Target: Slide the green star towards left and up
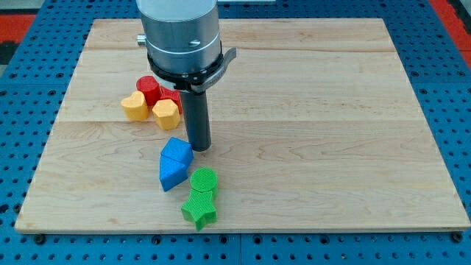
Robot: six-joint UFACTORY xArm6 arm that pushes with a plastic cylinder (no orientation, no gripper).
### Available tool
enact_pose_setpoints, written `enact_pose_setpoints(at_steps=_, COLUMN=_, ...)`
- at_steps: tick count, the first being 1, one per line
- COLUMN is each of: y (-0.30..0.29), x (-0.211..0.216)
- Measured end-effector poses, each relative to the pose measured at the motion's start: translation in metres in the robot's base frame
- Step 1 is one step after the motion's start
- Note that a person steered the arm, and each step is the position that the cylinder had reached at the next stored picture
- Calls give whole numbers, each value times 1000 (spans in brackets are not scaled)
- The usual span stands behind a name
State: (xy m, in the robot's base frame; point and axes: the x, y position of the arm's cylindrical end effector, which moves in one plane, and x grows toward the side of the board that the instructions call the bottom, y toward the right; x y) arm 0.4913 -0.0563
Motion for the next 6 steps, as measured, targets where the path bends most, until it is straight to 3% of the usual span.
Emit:
enact_pose_setpoints(at_steps=1, y=4, x=0)
enact_pose_setpoints(at_steps=2, y=93, x=-19)
enact_pose_setpoints(at_steps=3, y=137, x=80)
enact_pose_setpoints(at_steps=4, y=140, x=127)
enact_pose_setpoints(at_steps=5, y=123, x=128)
enact_pose_setpoints(at_steps=6, y=47, x=127)
